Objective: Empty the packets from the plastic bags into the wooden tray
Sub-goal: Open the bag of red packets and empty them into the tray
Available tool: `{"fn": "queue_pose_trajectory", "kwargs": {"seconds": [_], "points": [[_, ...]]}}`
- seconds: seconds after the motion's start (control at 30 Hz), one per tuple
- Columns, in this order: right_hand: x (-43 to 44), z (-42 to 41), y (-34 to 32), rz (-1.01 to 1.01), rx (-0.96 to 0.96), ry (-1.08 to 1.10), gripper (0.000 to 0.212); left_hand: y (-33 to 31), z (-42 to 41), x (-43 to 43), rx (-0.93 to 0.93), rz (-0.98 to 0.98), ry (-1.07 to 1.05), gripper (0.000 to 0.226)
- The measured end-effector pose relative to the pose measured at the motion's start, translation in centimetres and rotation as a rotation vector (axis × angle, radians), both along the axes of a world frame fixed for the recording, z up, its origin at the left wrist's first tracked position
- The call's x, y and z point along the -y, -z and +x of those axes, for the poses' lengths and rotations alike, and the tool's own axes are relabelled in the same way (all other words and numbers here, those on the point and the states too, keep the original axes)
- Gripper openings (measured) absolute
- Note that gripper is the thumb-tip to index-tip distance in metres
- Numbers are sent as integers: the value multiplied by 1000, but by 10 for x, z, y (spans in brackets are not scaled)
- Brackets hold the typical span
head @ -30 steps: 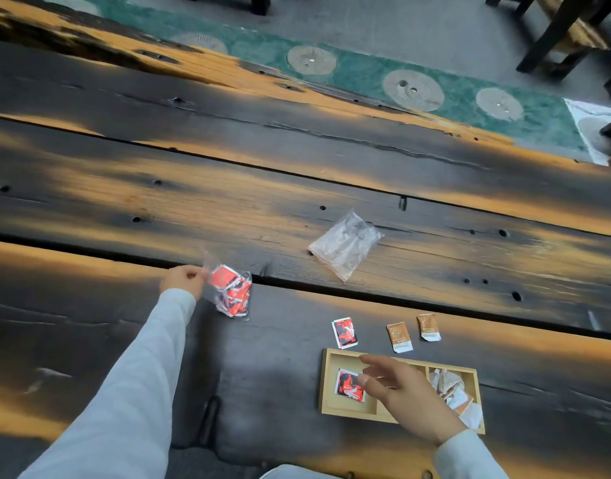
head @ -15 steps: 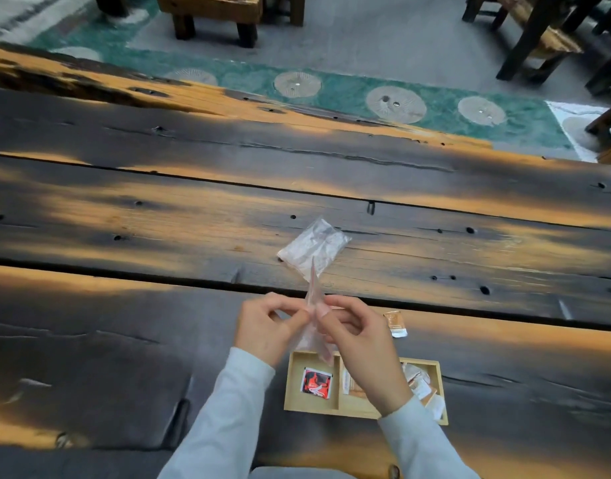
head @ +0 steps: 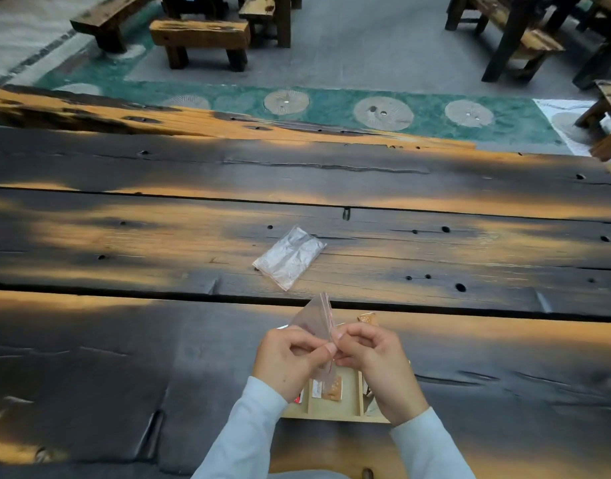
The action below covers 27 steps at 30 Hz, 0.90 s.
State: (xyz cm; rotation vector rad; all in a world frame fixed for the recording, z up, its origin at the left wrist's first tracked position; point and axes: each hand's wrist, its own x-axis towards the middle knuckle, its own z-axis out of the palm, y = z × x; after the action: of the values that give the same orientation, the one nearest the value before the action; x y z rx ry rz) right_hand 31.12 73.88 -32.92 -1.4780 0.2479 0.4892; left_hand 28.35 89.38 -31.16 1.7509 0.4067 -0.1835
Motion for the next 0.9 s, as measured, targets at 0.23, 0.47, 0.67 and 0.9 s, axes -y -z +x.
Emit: {"fn": "queue_pose_trajectory", "kwargs": {"seconds": [0.23,0.47,0.67,0.9], "points": [[27,13,5,-182,139,-37,16,0,7,6,50,207,-204,16],[74,24,6,-223,202,-15,23,-16,16,11,177,449,-192,16],[85,30,32,-54,-74,272,33,-50,36,31,295,519,-2,15],[65,26,47,518,-410,264,41,-118,41,34,376,-2,76,15]]}}
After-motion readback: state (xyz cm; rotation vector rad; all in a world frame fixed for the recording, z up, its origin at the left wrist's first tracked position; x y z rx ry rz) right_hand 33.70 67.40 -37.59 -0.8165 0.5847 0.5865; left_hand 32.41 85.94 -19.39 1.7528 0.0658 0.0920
